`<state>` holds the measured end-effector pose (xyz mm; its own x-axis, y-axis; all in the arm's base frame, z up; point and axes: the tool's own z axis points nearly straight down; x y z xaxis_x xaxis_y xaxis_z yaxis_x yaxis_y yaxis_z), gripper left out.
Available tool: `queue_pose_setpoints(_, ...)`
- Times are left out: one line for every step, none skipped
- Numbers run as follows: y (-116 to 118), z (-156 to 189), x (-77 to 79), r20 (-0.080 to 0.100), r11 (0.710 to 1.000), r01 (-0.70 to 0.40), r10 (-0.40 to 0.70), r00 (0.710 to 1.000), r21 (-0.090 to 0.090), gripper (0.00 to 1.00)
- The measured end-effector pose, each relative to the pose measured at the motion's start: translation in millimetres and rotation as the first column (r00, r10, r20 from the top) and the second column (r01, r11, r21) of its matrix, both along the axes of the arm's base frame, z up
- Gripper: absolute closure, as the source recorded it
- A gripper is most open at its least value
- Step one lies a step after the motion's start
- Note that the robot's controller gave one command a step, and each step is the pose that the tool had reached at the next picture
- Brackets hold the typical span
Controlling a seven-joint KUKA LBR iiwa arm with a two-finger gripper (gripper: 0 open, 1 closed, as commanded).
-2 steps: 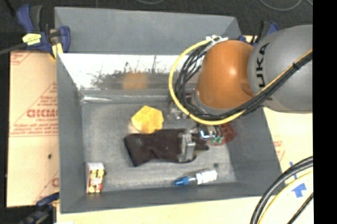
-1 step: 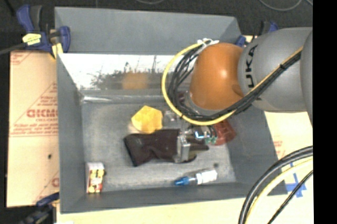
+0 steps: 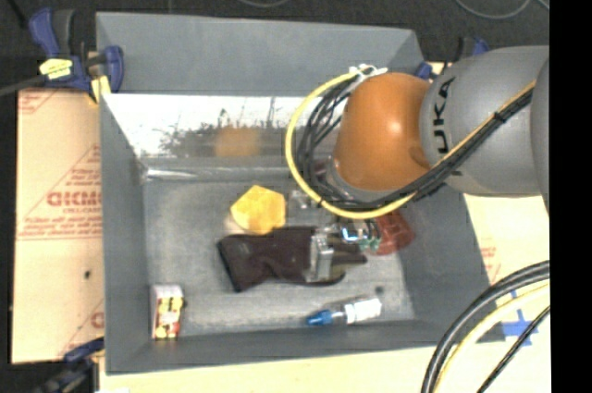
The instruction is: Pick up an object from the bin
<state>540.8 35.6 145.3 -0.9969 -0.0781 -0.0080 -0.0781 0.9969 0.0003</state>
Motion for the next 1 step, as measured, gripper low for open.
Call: queue_pose_setpoints(-9.7, -71.7, 3.1, -0.004, 1.000, 0.009, -0.009, 1.000, 0.000, 0.00)
